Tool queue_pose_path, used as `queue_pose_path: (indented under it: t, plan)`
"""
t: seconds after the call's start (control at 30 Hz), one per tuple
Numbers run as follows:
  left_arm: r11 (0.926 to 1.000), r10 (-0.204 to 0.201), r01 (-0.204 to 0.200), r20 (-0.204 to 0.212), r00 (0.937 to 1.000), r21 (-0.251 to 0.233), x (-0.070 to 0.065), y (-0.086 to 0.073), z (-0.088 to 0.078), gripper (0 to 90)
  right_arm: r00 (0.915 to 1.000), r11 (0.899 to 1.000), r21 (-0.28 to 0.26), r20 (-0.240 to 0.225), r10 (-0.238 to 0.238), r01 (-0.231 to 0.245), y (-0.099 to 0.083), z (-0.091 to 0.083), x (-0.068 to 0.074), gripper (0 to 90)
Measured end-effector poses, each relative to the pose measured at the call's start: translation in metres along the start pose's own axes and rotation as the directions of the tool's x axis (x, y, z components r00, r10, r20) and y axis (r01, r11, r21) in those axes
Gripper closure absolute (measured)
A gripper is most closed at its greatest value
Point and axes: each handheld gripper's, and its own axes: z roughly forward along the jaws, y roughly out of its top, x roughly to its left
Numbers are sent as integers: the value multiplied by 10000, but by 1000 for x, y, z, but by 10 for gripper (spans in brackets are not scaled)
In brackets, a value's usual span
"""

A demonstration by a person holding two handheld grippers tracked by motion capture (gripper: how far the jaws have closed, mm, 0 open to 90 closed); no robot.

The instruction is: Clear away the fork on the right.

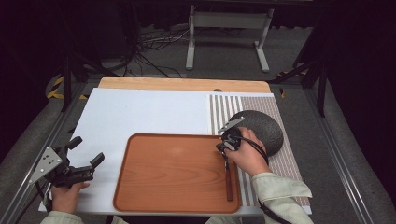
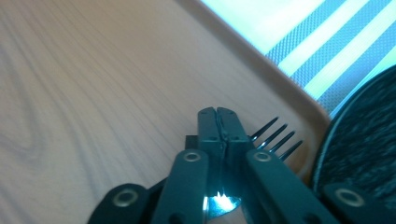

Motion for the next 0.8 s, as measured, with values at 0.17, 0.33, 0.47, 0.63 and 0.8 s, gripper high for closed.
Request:
queue_pose_path:
  t: [0.17,0.33,0.47,0.63,0.8]
  plan:
    - [10000,-20,20,13,10000,-18,0,0,-1,9,9997,9969,-761,-109,-227,218,6,-12,3,517]
    - [10000,-6,6,-13,10000,-17,0,0,0,9,9982,9839,-1700,-143,-586,553,9,-23,6,237]
    - [10000,-30,30,-3,10000,-24,0,1,-1,9,9971,9696,-2352,-197,-739,672,10,-36,7,193]
    - [10000,-37,37,-13,10000,-32,0,1,-1,9,9960,9537,-2897,-138,-883,805,7,-51,6,177]
    - [10000,-29,29,-11,10000,-30,0,1,-1,9,9954,9351,-3439,-117,-948,850,0,-64,5,166]
